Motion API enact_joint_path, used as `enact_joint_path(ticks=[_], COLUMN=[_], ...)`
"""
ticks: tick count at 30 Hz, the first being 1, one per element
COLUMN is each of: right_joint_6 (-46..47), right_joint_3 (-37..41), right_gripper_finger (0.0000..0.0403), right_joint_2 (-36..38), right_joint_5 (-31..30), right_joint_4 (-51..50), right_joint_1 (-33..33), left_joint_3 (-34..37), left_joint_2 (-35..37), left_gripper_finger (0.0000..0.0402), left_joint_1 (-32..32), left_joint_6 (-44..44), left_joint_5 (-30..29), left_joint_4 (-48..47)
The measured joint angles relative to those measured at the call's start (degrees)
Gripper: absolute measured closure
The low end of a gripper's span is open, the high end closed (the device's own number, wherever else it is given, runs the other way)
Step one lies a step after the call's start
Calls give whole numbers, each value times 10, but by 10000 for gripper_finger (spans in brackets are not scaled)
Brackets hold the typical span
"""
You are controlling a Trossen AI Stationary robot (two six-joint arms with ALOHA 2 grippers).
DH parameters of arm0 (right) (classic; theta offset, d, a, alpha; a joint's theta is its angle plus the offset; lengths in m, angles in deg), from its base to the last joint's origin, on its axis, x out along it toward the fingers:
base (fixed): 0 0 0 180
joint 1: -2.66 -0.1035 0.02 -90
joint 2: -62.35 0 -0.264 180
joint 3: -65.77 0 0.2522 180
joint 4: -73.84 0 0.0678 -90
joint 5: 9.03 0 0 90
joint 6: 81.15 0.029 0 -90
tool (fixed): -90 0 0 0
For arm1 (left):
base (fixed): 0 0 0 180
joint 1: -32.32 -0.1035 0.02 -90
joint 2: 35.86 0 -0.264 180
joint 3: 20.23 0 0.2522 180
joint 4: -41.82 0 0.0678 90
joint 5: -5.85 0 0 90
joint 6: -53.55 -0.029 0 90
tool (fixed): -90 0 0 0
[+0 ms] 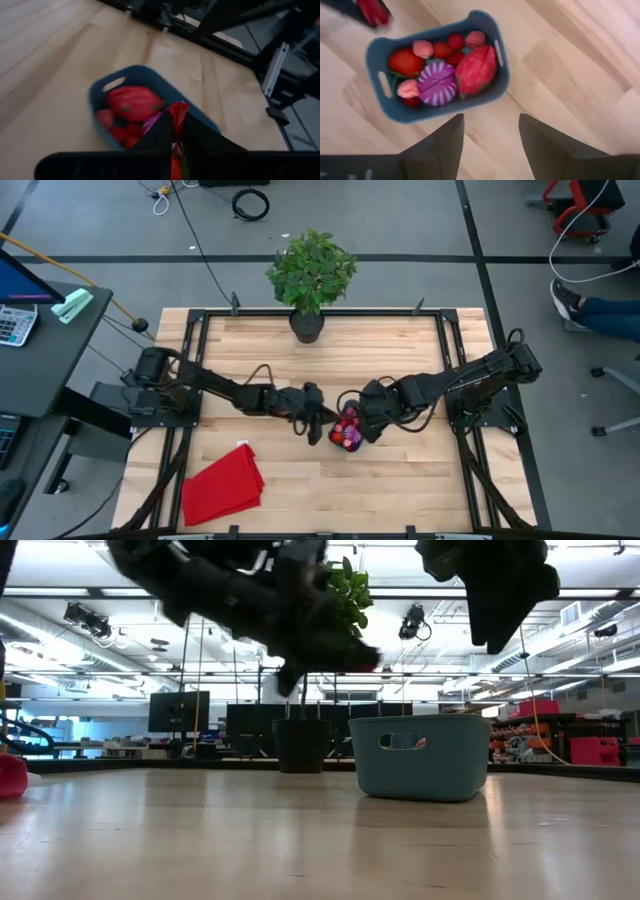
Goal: Pick and placing Produce into tupperware
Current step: Put the cherry into the bin, then return to Home Position
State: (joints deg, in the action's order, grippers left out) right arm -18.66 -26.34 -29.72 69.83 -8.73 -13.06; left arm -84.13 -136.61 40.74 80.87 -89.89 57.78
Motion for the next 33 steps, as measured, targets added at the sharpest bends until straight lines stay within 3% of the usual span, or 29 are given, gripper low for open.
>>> enact_joint_path(ticks=[7,11,14,21,27,33], right_joint_6=[33,46,50,54,35,-5], right_joint_3=[0,0,0,0,0,0], right_gripper_finger=[203,204,204,205,205,205], right_joint_2=[0,0,0,0,0,0], right_joint_5=[-1,1,2,-6,-9,11], right_joint_4=[12,14,15,17,15,6], right_joint_1=[-2,-7,-20,-47,-66,-78], left_joint_3=[-126,-186,-204,-206,-220,-254], left_joint_2=[-101,-121,-124,-123,-82,17], left_gripper_finger=[335,298,270,217,205,228], left_joint_1=[13,12,1,-28,-51,-62], left_joint_6=[-69,-88,-100,-47,66,53], left_joint_5=[77,84,80,83,202,214], left_joint_4=[-28,-162,-239,-243,-327,-425])
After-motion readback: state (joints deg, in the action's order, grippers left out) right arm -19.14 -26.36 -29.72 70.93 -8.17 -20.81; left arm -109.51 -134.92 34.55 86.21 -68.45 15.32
